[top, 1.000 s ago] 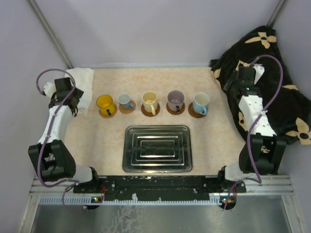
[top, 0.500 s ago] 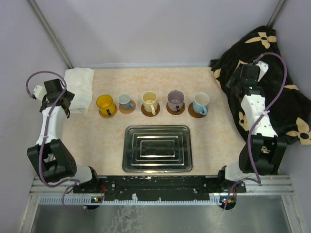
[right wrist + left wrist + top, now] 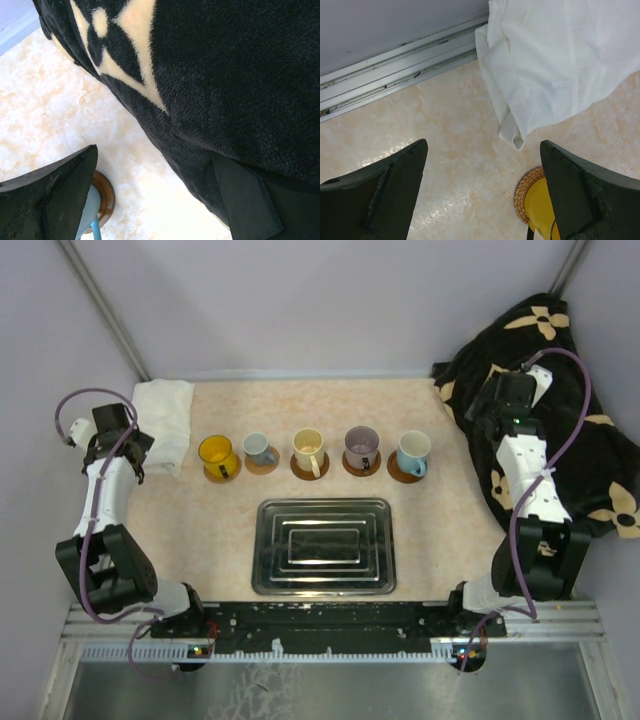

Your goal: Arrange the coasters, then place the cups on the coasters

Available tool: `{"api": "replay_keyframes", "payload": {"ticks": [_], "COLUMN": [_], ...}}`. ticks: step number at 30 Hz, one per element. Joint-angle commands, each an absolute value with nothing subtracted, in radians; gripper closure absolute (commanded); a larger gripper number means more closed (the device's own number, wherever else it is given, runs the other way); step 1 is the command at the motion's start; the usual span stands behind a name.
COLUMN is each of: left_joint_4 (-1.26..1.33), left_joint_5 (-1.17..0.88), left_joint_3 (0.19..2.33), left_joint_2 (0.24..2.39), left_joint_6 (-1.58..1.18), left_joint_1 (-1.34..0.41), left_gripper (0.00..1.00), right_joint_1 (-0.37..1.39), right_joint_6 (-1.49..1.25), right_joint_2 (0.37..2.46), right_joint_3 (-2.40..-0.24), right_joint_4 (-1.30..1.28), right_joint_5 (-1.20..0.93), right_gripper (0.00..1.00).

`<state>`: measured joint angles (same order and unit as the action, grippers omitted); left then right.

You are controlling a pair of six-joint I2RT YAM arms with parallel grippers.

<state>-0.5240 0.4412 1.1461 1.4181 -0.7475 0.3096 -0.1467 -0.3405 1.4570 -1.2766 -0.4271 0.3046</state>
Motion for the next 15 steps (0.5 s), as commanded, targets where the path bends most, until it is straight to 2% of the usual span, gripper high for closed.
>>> {"api": "replay_keyframes", "payload": {"ticks": [1,15], "left_joint_4": [-0.502,-0.467], "left_joint_5": [0.427,0.406], "left_joint_3": [1.143,1.092], "left_joint_2": [1.398,1.326], "left_joint_6": [-0.741,-0.721], "left_joint_1": [0.310,0.311], "left_gripper": [0.00,0.00], "right_joint_1": [-0.167,-0.166], "right_joint_6": [-0.318,-0.327], "right_joint_2": [1.427,1.389], "right_joint_3": [-1.275,-1.220], "right_joint_4": [-0.328,-0.299], "right_joint_5": [0.312,0.288], "right_gripper": [0.01,0.01]}}
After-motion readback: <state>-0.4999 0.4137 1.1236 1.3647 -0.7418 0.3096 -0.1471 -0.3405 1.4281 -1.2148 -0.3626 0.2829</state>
